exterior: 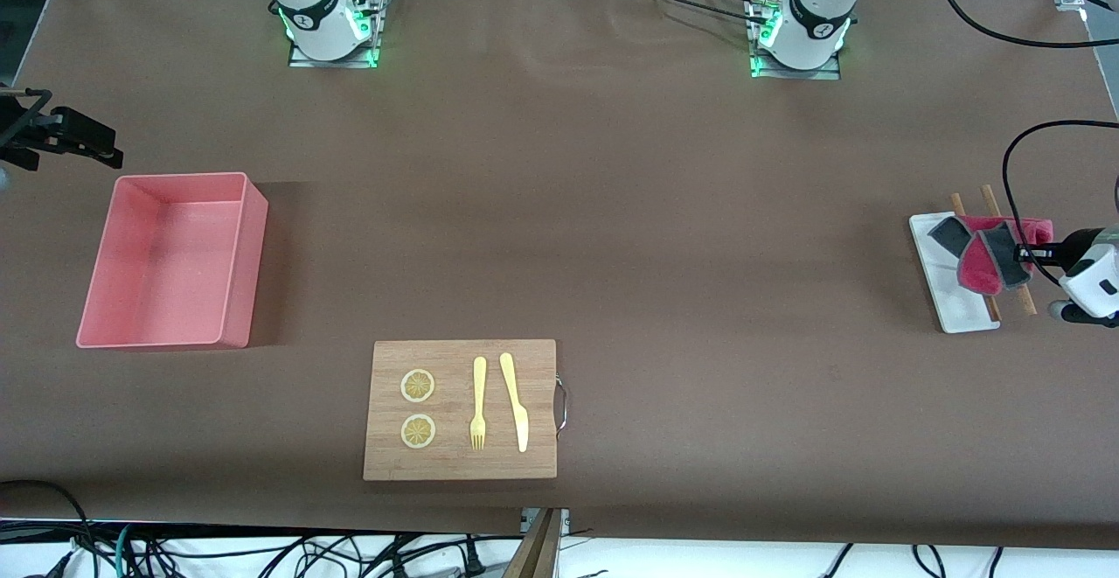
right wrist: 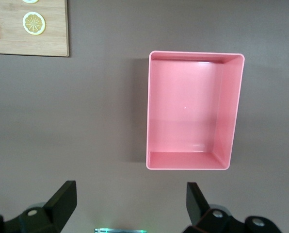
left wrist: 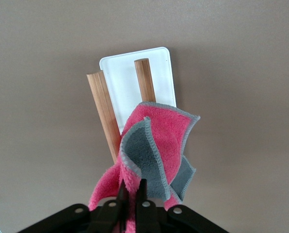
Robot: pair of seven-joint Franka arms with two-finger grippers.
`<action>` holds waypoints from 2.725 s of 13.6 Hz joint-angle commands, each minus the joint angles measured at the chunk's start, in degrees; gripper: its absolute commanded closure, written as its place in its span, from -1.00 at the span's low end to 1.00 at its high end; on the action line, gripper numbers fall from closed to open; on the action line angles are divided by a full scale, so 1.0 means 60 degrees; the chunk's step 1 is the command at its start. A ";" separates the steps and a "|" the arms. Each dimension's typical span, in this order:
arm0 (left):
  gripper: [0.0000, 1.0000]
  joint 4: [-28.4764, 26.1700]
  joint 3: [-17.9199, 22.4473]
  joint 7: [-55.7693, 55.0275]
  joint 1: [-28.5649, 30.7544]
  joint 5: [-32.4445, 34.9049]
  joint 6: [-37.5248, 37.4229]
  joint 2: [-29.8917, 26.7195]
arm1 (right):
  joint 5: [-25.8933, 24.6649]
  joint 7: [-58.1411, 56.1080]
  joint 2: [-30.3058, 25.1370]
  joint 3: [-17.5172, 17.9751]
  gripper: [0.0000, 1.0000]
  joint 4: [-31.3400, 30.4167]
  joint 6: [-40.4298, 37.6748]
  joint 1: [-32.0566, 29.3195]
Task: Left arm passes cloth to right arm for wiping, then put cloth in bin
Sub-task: 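Lift the cloth with the left gripper while the right gripper approaches, then grasp the cloth with the right gripper beside the left gripper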
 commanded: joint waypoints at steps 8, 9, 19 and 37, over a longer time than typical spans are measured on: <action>1.00 0.3463 -0.0231 0.0132 -0.2206 0.0160 -0.2277 0.0055 | 0.0275 -0.0022 0.0193 0.0052 -1.00 -0.0186 0.0539 -0.0171; 1.00 0.3699 -0.0231 0.0074 -0.2675 0.0101 -0.2293 0.0055 | 0.0289 -0.0007 0.0223 0.0081 -1.00 -0.0186 0.0582 -0.0142; 1.00 0.4463 -0.0216 -0.5149 -0.7950 -0.0952 0.2882 0.1166 | 0.1781 0.4879 0.1292 0.0227 -1.00 -0.0127 0.2616 0.1540; 1.00 0.5663 -0.0348 -1.0472 -0.9081 -1.1849 0.7741 0.1519 | 0.4244 0.9732 0.2860 0.0242 -1.00 -0.0156 0.7262 0.3154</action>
